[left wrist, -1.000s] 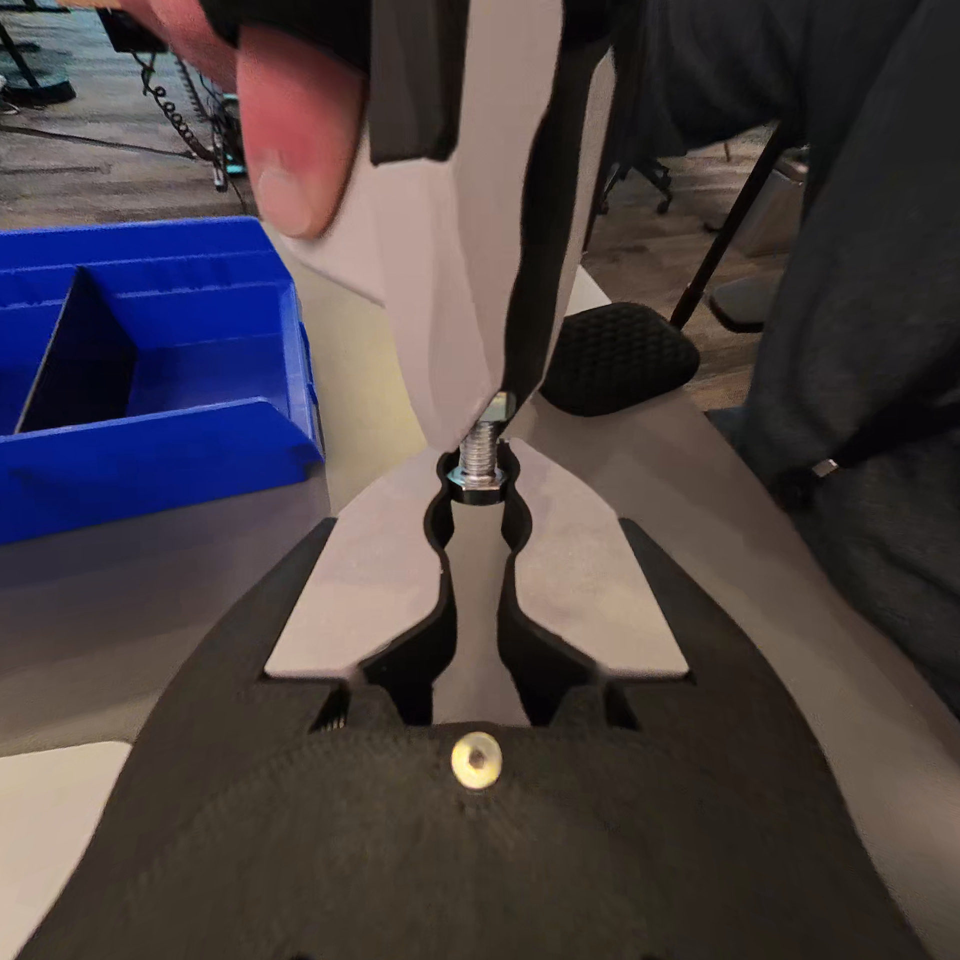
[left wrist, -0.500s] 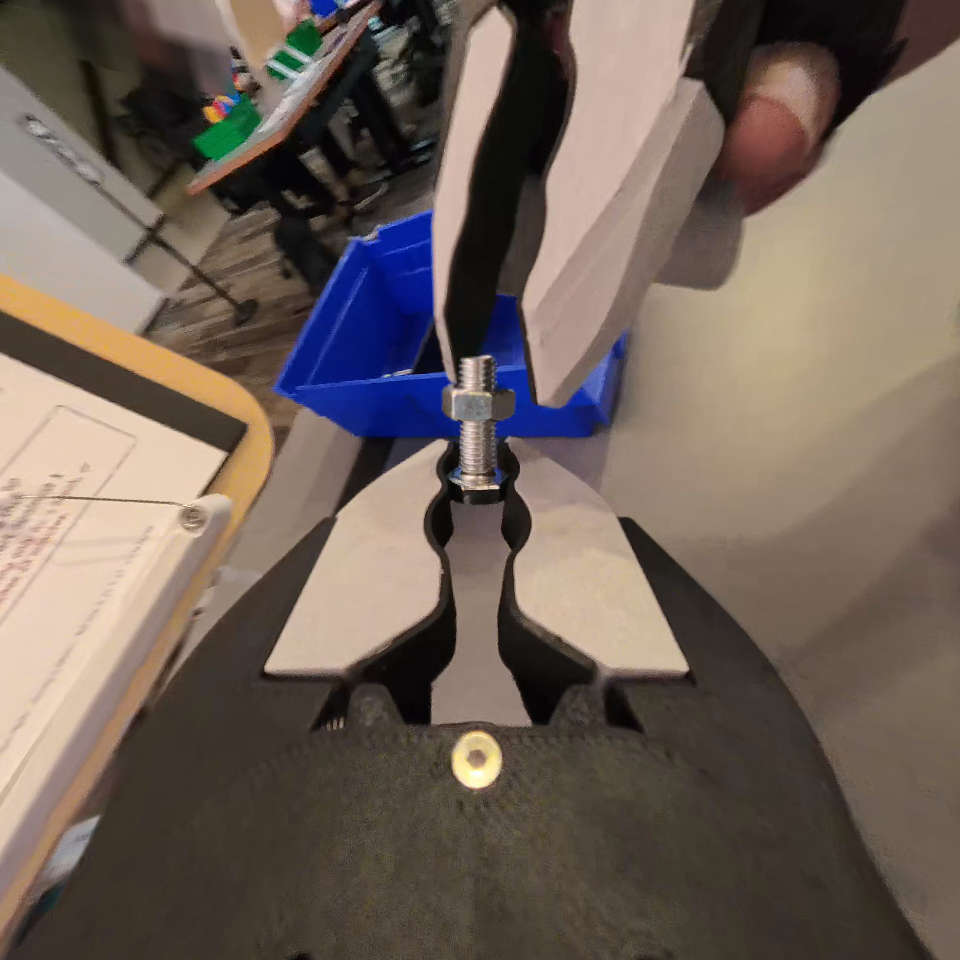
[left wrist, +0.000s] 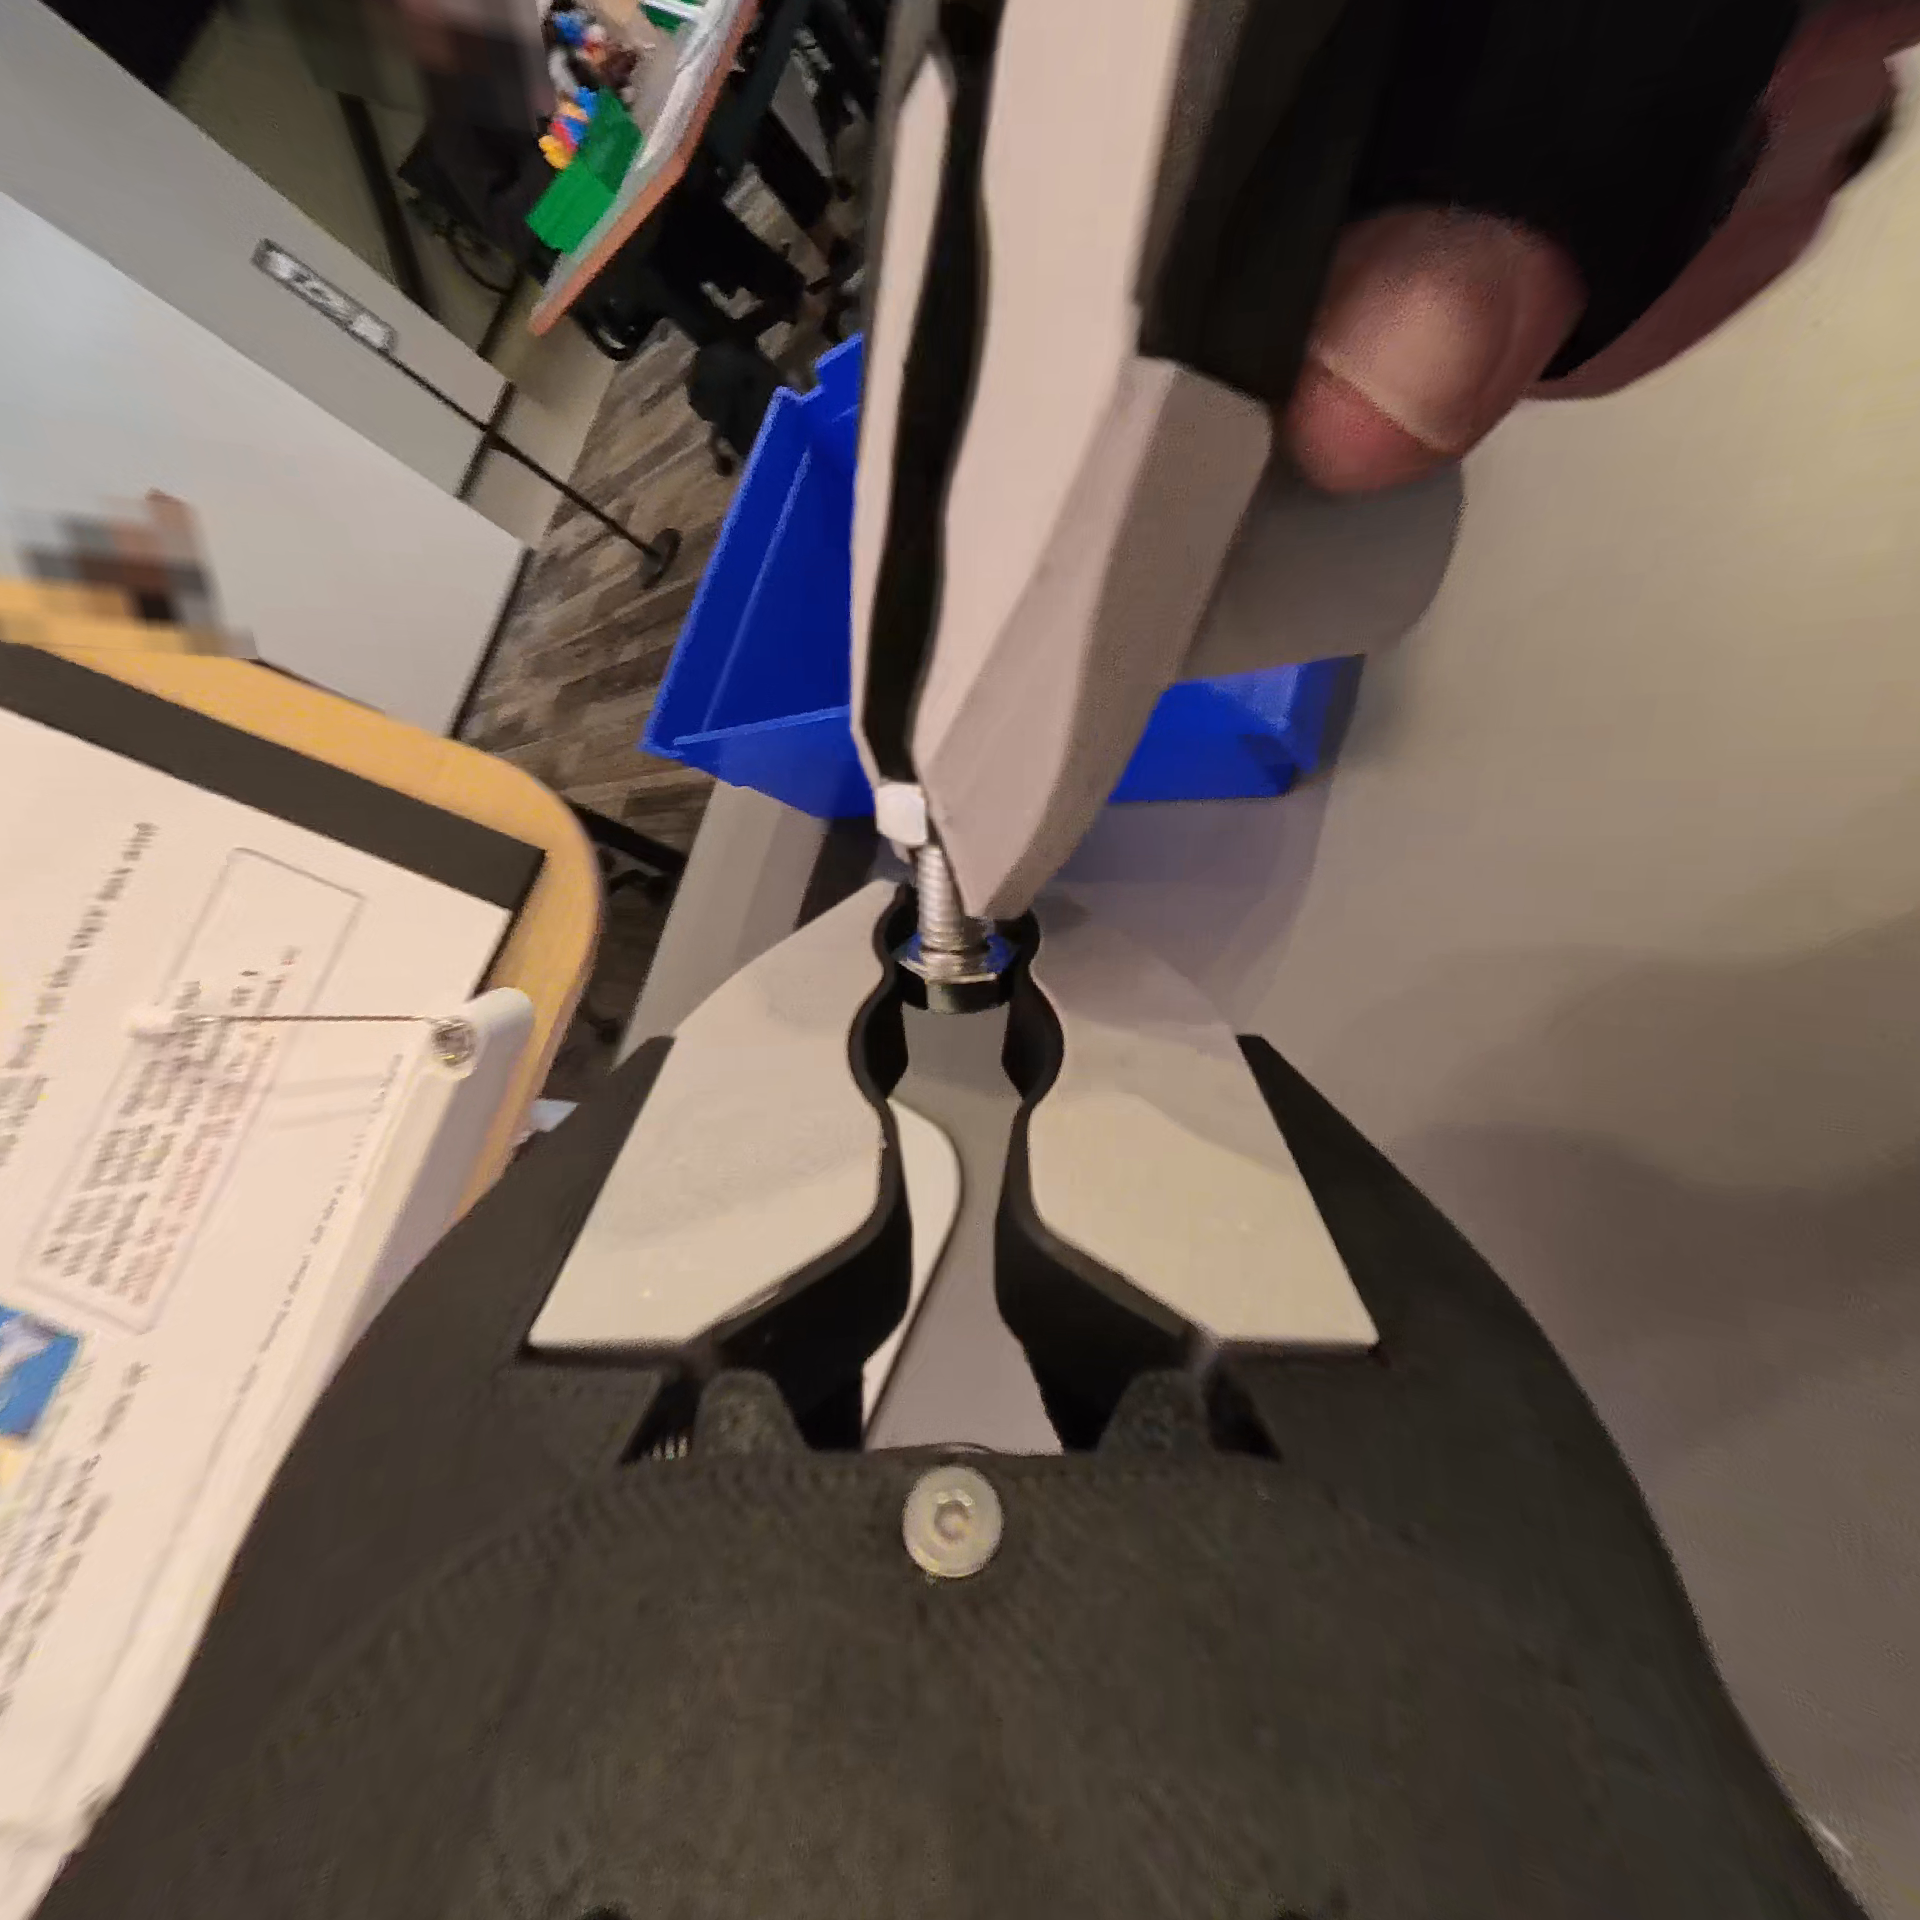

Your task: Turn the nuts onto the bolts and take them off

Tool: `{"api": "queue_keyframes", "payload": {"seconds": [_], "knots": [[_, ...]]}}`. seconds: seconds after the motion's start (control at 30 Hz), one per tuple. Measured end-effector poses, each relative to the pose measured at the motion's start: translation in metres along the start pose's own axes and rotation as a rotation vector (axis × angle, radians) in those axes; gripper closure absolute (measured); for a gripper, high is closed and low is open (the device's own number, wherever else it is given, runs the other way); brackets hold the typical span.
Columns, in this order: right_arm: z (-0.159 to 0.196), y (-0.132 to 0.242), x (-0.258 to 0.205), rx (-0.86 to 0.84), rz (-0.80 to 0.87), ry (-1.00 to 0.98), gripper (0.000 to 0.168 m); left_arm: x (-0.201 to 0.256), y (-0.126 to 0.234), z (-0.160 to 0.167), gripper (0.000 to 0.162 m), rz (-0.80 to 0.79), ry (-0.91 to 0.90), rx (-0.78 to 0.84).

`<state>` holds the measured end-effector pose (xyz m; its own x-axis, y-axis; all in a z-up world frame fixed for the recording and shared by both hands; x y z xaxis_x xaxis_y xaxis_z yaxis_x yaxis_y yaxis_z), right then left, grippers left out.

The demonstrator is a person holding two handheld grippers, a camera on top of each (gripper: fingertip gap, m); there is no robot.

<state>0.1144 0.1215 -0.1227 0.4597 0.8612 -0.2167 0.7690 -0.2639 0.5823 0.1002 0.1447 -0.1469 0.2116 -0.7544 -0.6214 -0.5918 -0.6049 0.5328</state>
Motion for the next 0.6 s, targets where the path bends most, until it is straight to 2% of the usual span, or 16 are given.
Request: {"api": "queue_keyframes", "payload": {"seconds": [0.1, 0.2, 0.27, 0.37, 0.47, 0.53, 0.6], "knots": [[0.005, 0.001, -0.004, -0.120, 0.026, 0.224, 0.150, 0.012, 0.001, 0.000, 0.148, 0.189, 0.045, 0.045], [0.011, 0.003, -0.013, -0.251, 0.042, 0.542, 0.150, 0.028, 0.008, -0.004, 0.148, 0.428, 0.091, 0.123], [0.017, 0.005, -0.025, -0.336, 0.054, 0.831, 0.150, 0.047, 0.021, -0.007, 0.147, 0.691, 0.125, 0.200], [0.022, 0.002, -0.031, -0.493, 0.118, 1.090, 0.150, 0.060, 0.027, -0.007, 0.147, 0.897, 0.169, 0.274], [0.024, -0.001, -0.025, -0.569, 0.164, 1.127, 0.149, 0.062, 0.019, -0.003, 0.147, 0.879, 0.172, 0.263], [0.018, -0.001, -0.022, -0.512, 0.179, 0.993, 0.130, 0.055, 0.015, -0.003, 0.147, 0.808, 0.181, 0.255], [0.012, 0.002, -0.017, -0.427, 0.177, 0.805, 0.129, 0.045, 0.010, -0.002, 0.147, 0.709, 0.190, 0.238]]}}
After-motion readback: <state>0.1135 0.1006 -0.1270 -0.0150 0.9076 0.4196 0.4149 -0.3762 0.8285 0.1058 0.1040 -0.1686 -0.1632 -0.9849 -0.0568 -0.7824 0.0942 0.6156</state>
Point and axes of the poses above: each gripper's, where its closed fingertips meet, y back along the fingers, z out of its underside, x = y × z across the jaws, the point moved 2 cm from there along y, back along the fingers, and after that the axes turned 10 degrees about -x, right-handed, at the moved point
